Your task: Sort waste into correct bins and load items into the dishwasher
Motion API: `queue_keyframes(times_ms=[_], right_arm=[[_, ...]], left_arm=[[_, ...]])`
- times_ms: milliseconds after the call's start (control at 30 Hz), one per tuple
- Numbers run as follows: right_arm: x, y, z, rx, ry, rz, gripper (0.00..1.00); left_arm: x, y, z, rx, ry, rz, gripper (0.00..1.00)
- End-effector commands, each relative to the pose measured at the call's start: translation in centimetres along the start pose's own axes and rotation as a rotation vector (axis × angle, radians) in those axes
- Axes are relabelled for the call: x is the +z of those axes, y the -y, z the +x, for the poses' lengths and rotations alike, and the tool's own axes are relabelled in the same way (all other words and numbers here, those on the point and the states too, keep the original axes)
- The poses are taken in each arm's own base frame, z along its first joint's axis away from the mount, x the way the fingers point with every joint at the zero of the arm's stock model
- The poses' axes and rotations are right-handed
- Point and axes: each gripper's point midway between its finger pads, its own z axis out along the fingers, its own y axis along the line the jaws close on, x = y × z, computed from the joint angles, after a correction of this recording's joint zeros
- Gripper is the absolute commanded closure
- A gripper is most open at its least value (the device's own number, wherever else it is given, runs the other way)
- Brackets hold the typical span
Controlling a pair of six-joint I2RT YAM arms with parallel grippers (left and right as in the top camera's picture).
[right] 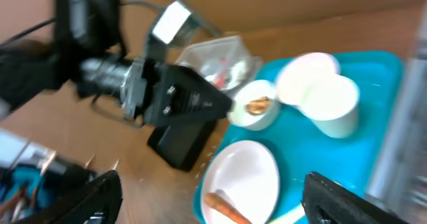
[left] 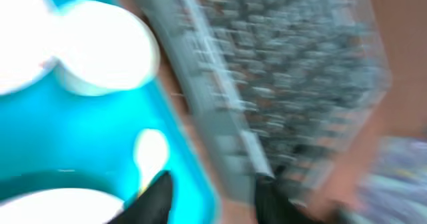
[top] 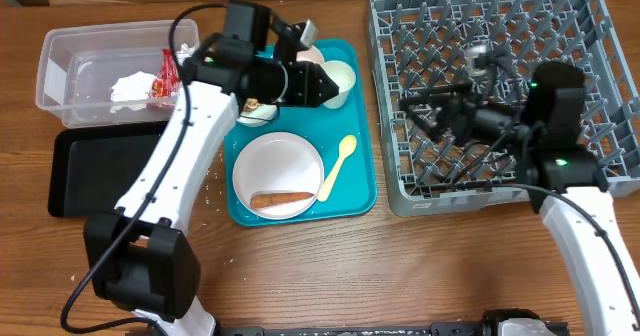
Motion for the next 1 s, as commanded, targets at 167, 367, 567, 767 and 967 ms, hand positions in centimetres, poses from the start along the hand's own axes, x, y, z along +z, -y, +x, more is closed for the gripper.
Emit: queue_keyframes(times_ms=[167,367,567,767,967], right_arm=[[-3.3,3.6,0.3,0.042,0.010,0.183,0.09],[-3.5,4.6,1.8,0.090,-0.035,0.241,0.09],[-3.6,5.0,2.1,0.104,-0.043,0.262,0.08],[-3.6,5.0,2.1,0.104,-0.042,0.263,0.08],[-3.7,5.2,2.1,0.104,-0.041,0.273,0.08]], left_arm=[[2.3,-3.5,-2.9,0.669,0.016,-0.500,0.27],[8.8,-5.1,-0.3,1.025,-0.179,-0.466,0.27],[11.8,-6.5,0.5,1.085,-0.220,-0.461,0.27],[13.0,-6.9,-0.1,1.069,-0.183,-0.467,0.28],[14.7,-8.0,0.7,1.025,-0.195,-0.465,0.37]])
